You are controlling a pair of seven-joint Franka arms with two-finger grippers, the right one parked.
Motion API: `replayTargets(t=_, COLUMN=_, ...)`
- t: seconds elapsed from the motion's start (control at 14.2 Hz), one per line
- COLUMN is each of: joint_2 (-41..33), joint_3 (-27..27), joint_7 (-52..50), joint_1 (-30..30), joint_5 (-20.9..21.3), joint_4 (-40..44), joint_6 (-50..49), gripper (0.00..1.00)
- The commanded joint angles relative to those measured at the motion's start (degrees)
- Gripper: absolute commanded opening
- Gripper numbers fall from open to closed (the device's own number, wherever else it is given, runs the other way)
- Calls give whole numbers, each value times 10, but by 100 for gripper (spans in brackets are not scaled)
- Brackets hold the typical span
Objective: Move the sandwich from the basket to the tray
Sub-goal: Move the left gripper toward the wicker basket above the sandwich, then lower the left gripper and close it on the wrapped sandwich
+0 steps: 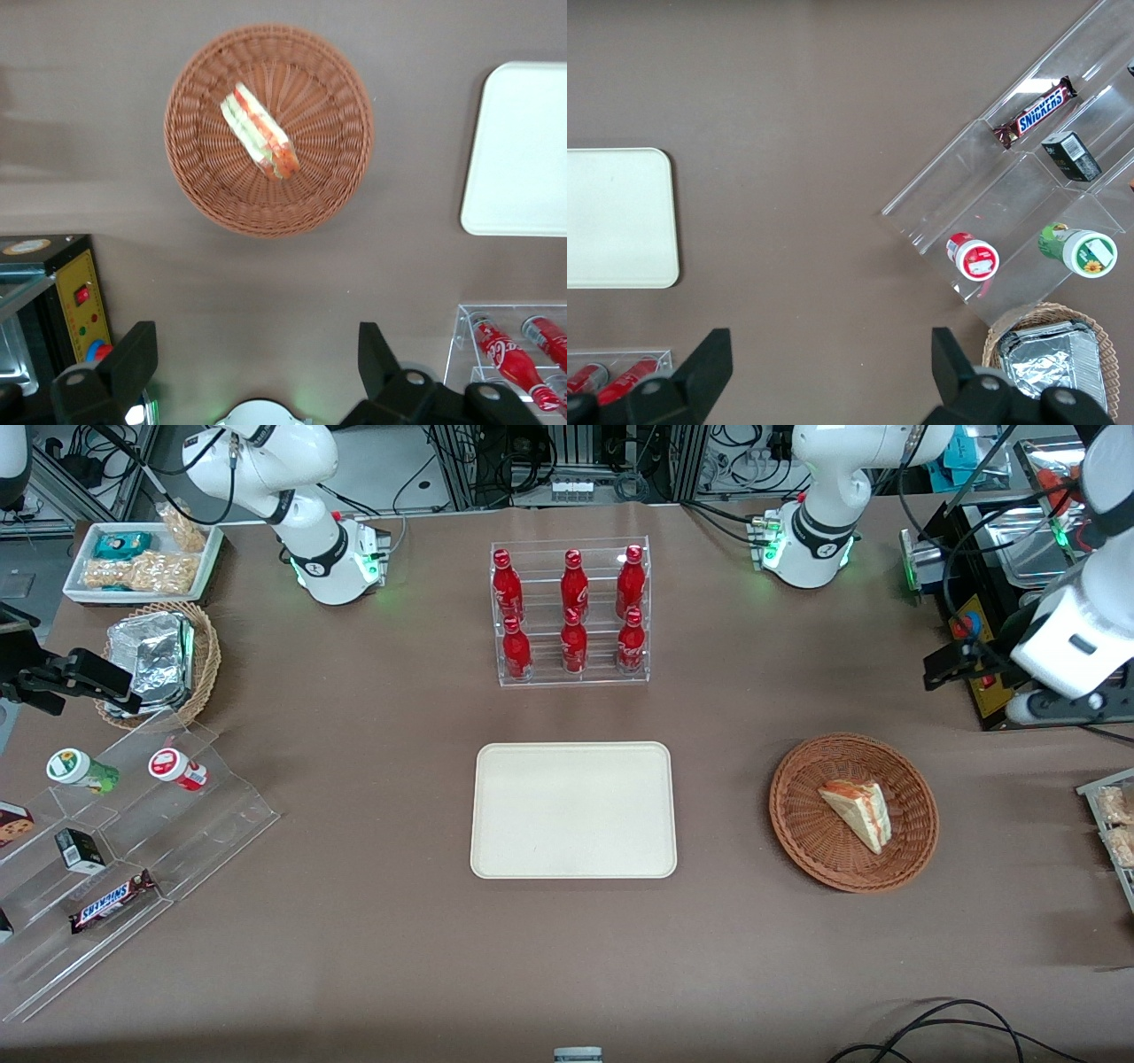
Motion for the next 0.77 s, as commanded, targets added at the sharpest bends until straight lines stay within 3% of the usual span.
replayTargets(t=0.0, joint_2=67, joint_3=0, joint_7=-3, joint_1=-3, joint_5=1, joint_4=2, joint_6=4, gripper=100)
replayTargets(t=0.21, joint_2=122, joint_3=1, joint_7=-4, joint_1=-3, joint_5=13, joint_4=-36, joint_6=91, gripper=100)
replayTargets(t=0.42, joint_2=124, joint_3=2, joint_7=-25, joint_1=-2, joint_5=14, joint_4=-104, joint_6=205, gripper=100)
replayTargets(t=0.7, joint_2=149, joint_3=2, joint_7=-223, joint_1=-2, joint_5=33, joint_4=-126, joint_6=278, gripper=100)
